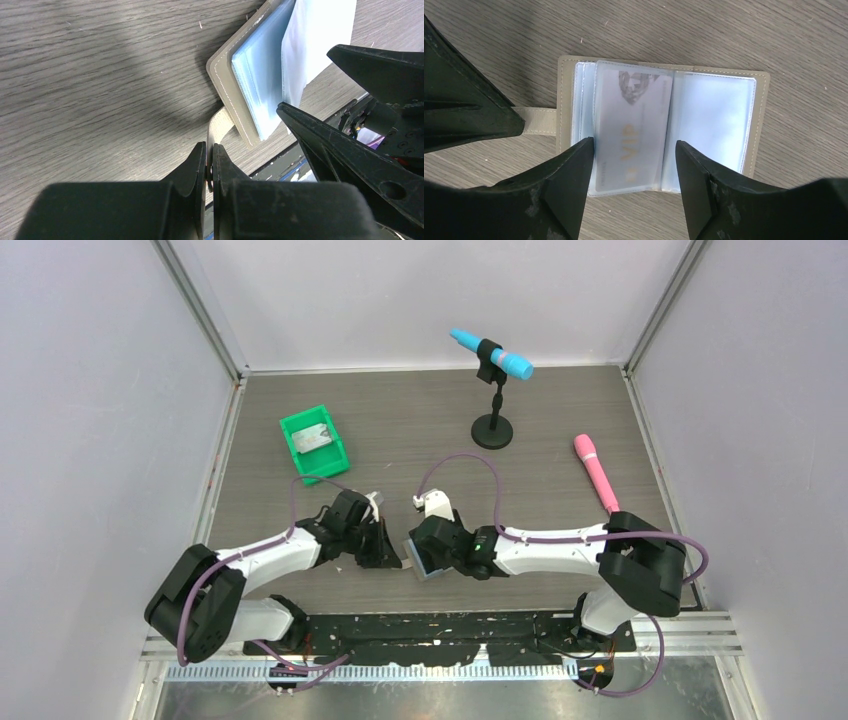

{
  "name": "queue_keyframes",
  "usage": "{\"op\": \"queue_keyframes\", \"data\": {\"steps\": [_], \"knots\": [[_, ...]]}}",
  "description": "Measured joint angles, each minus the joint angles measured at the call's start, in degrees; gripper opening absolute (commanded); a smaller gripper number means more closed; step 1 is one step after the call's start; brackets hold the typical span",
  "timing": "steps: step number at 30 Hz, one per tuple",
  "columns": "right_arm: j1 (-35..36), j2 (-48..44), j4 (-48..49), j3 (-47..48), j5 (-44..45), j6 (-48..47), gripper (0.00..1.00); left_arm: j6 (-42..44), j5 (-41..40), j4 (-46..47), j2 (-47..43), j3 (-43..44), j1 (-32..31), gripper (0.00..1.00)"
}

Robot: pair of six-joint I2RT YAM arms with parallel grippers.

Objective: Take the credit cards out of the card holder
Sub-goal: Remove the credit card from the card holder.

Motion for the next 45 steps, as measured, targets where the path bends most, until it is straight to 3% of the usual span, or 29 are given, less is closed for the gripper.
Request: {"op": "queue_keyframes", "data": {"steps": [30,41,45], "knots": [[0.2,-4.07,-8.09,0.0,6.93,-0.04,0.63,1.33,-1.33,-2.38,-0.87,0.0,-0.04,0.0],[-1.81,-6.05,-7.63,-1.57,5.79,-0.24,0.58,3.61,-4.63,-7.87,-2.69,1.68,-0.04,0.0],[-3.41,-6.93,-6.32,-3.34,3.67,-0.24,0.56,4.35,-5.86,-9.7,-3.26,3.28,-0.04,0.15]]}}
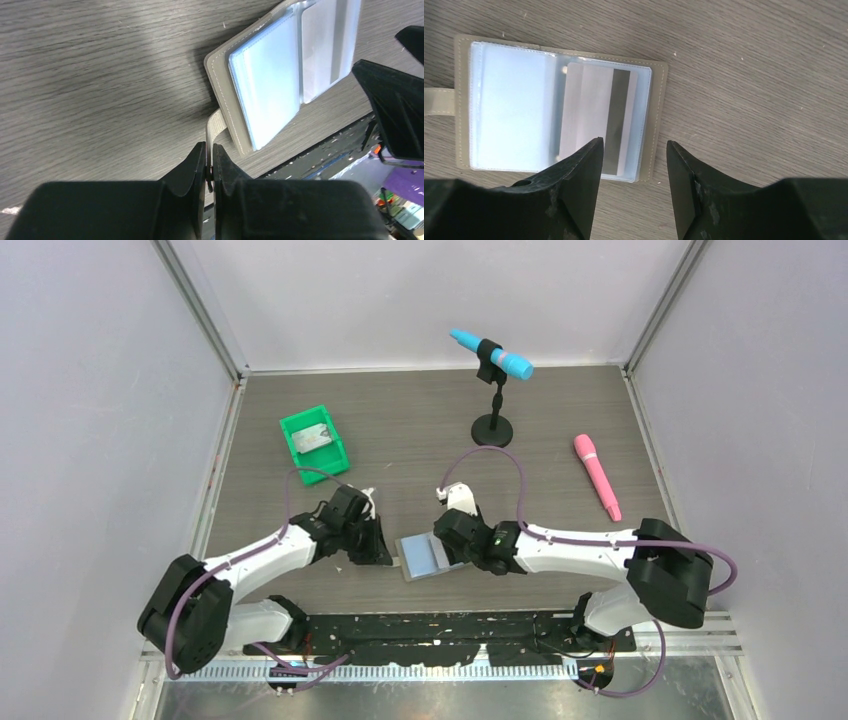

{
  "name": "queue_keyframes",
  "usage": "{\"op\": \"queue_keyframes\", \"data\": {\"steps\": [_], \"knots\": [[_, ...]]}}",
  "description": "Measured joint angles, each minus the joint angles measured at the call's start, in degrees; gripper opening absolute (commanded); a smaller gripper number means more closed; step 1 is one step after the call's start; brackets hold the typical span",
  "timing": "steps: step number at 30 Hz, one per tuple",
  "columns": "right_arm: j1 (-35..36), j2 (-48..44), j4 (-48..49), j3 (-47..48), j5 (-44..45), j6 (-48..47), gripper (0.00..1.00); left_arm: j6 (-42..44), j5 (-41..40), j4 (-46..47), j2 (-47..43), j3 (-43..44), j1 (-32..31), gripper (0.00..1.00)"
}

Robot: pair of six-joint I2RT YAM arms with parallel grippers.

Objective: Take the credit cards out of the card holder
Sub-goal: Remove the credit card from the card holder.

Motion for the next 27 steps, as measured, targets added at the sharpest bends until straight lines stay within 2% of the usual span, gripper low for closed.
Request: {"op": "queue_keyframes", "data": {"steps": [2,4,8,15,19,27], "knots": [[-0.68,-0.39,0.15,-0.57,-1.03,-0.02,0.54,0.13,-0.44,-0.83,-0.28,0.76,0.0,0.25],[-1.4,-1.22,0.5,-0.92,-2.47,-0.11,0.51,0.24,-0.81,-1.66,-1.01,1.44,0.0,0.29],[-3.87,-5.16,3.39,-2.43,-7.41,-0.63,0.44,-0.02,-1.31,-3.61,-3.39,2.91,0.0,0.32],[-11.1,-9.22,11.28,-6.99,-18.45,-0.83,0.41,-3.1,-1.01,-2.27,-6.95,3.89,-0.83,0.33],[-13.66,-9.2,14.82,-9.05,-24.09,-0.57,0.39,-5.79,-0.24,1.81,-5.18,4.37,-3.32,0.33],[-17.42,-6.93,19.78,-9.92,-31.23,-0.17,0.38,-11.98,0.52,16.87,5.86,4.66,-7.17,0.31]]}}
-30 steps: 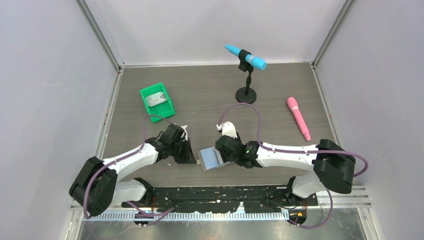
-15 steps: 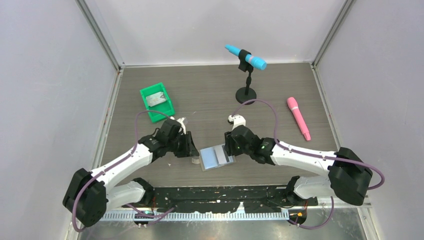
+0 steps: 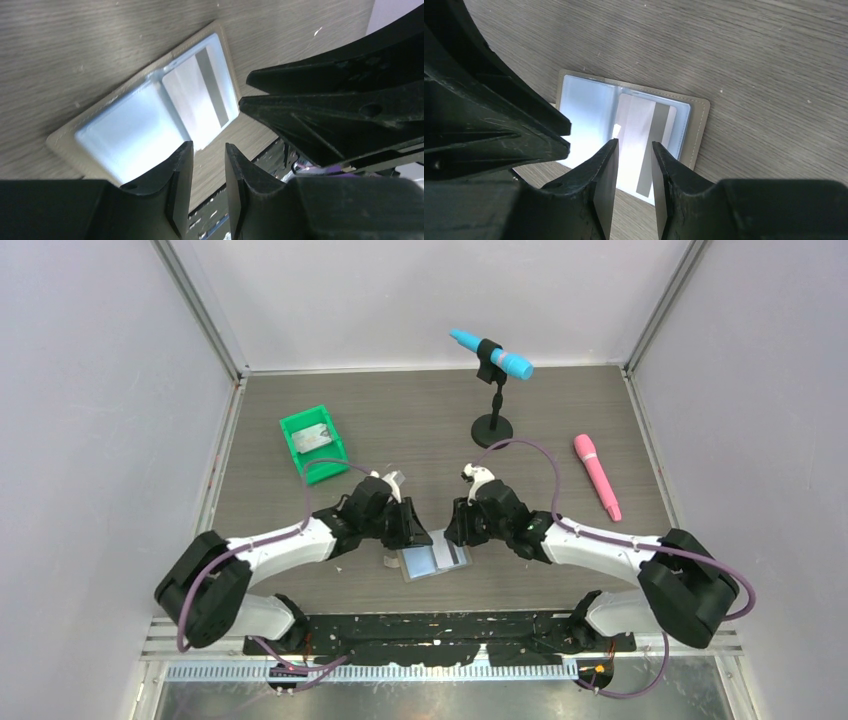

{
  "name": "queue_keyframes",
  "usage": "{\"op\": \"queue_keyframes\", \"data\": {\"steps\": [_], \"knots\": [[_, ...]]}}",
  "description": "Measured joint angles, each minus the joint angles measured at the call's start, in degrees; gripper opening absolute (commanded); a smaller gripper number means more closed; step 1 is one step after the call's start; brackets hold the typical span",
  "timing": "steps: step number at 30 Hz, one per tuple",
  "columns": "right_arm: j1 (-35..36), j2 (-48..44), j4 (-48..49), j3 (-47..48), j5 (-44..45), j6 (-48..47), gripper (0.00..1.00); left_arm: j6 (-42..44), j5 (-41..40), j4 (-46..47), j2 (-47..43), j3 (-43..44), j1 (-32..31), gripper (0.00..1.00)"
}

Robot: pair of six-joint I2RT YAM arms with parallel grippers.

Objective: Take the credit cards out of the card holder
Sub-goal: Remove the credit card from the card holder.

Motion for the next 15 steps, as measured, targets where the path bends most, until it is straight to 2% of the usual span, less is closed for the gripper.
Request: {"op": "queue_keyframes", "data": {"steps": [6,15], "knots": [[-1.46,3.26,2.38,-0.74,-2.91,0.44,0.37,-2.69,-0.07,8.72,6.25,-0.02,-0.46,0.31],[-1.53,5.75,4.04,-2.71,-3.85,0.92,0.37,-3.63,-1.33,13.33,8.48,-1.68,-1.05,0.31]]}}
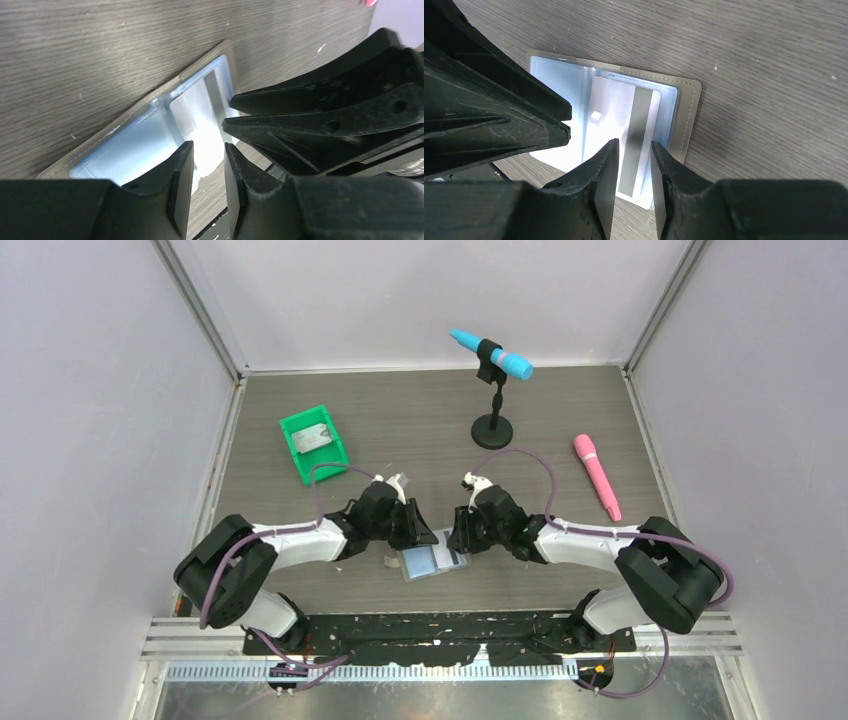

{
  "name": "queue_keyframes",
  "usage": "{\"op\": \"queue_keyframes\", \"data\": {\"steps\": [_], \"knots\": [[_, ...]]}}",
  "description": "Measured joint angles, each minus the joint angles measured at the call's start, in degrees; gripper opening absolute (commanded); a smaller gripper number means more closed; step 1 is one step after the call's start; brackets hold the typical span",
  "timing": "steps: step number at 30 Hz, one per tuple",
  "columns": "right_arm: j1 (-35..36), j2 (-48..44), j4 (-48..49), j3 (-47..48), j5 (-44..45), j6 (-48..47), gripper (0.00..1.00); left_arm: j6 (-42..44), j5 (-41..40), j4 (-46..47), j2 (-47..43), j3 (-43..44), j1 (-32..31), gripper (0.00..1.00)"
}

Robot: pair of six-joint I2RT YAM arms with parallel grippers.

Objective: Take the credit cards out of the card holder
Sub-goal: Remove the credit card from the card holder.

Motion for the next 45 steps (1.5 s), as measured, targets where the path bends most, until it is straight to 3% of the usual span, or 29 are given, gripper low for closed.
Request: {"op": "queue_keyframes", "data": {"steps": [23,30,35,45], "knots": [[-0.09,0.26,5.01,-2.64,0.31,1.84,0.33,-3.56,-1.77,8.44,4.37,-4.28,-1.11,0.29],[-0.26,0.26,5.42,-2.86,0.28,2.01,0.33,-5.81,-1.73,12.02,5.09,-5.79,-1.09,0.19],[-0.31,0.26,5.51,-2.91,0.31,2.14,0.32,-6.8,-1.79,12.66,5.07,-6.58,-1.09,0.01],[-0.31,0.26,5.49,-2.91,0.31,2.51,0.32,-8.7,-2.29,14.34,2.73,-8.46,-1.09,0.0]]}}
